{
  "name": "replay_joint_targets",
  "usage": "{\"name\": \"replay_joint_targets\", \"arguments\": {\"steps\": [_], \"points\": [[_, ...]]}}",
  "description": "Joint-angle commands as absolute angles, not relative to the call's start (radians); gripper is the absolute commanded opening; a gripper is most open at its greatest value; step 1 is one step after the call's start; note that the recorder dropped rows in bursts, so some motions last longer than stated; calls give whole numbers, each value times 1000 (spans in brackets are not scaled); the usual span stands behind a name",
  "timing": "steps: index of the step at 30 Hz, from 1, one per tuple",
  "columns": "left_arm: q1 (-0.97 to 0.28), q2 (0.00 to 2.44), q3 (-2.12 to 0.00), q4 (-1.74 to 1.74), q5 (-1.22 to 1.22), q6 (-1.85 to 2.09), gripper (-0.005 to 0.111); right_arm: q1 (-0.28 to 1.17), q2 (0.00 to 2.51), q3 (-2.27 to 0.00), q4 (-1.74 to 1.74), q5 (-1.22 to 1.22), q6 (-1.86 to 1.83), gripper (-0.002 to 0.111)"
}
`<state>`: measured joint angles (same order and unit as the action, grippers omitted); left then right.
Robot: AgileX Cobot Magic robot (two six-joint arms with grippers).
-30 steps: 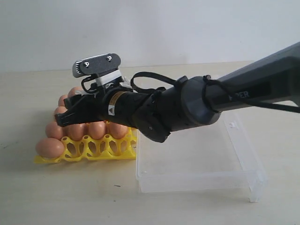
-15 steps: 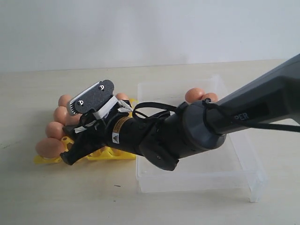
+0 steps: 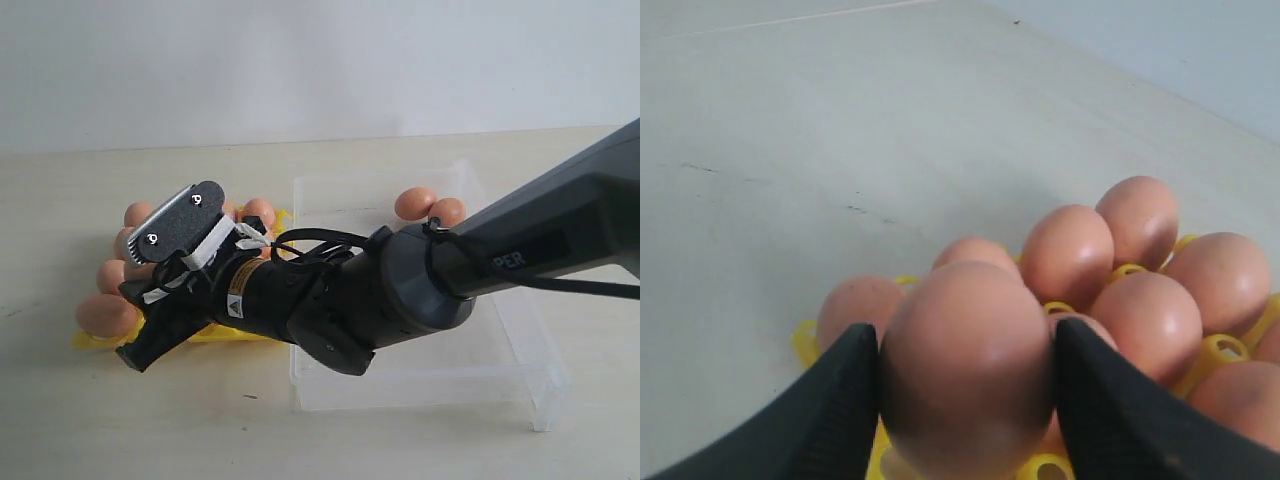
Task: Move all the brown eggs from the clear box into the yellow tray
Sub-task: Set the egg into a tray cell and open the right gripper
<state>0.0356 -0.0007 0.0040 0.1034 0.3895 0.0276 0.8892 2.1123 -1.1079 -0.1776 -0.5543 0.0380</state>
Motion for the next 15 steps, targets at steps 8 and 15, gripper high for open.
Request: {"name": "replay_joint_targets", "arguments": {"steps": [8, 15], "points": [[30, 0, 0, 101, 380, 23, 0, 896, 2113, -1104, -183, -553, 0, 0], [30, 0, 0, 101, 380, 23, 0, 896, 2146, -1150, -183, -500, 0, 0]]}}
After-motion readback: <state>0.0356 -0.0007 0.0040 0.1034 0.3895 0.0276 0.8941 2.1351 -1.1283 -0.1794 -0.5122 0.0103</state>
